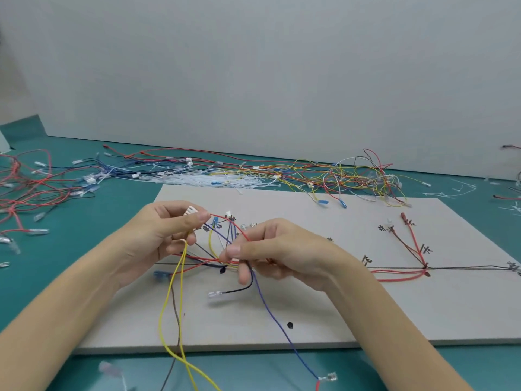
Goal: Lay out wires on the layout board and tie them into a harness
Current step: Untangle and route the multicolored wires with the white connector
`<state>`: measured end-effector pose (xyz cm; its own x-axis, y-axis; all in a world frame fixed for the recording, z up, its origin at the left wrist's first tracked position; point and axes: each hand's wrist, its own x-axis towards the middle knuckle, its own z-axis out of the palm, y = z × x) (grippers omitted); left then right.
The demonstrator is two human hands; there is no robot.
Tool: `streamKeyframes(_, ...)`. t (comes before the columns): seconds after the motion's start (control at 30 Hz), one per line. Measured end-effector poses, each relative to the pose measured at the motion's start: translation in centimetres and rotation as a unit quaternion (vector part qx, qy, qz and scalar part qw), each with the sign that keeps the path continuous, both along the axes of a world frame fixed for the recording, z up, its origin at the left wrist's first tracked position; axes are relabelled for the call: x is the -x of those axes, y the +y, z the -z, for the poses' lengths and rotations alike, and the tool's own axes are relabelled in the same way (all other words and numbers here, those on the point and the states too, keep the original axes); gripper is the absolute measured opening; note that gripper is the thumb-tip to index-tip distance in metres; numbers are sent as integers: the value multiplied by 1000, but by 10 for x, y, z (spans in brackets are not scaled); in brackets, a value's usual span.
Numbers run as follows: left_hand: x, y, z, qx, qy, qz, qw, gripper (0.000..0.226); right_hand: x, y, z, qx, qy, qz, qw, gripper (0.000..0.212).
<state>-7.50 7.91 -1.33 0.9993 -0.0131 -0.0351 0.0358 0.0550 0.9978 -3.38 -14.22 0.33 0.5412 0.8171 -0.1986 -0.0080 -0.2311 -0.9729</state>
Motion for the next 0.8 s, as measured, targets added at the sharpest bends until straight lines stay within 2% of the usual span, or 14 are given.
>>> streamKeyframes(0.07, 1, 6, -1, -14, 11, 8, 1000, 55, -2, -2, 0, 8, 4, 9, 1000, 16)
streamKeyframes(0.13, 2, 17, -3, -33, 38, 28, 998, 62, -4, -5, -1, 9, 11, 30, 999, 19)
streamKeyframes(0.3, 7, 36, -8, -68, 67, 78, 992, 41, -1, -5, -1, 20, -11, 5, 1000, 25)
streamKeyframes(0.43, 4, 50, -7, -80, 52, 52, 994, 53, 2, -3, 0, 26, -75, 21, 997, 26)
streamKeyframes(0.63, 0, 85, 0, -87, 45, 30, 995, 50, 1, -6, -3, -13, -200, 105, 974, 26)
streamKeyframes(0.7, 1, 95, 3, -108, 59, 31, 992, 52, 0, -10, -5, -4, -197, 94, 976, 25)
streamKeyframes(0.8, 2, 102, 7, -188, 97, 34, 977, 59, 2, -13, -5, 39, -188, 59, 980, 25)
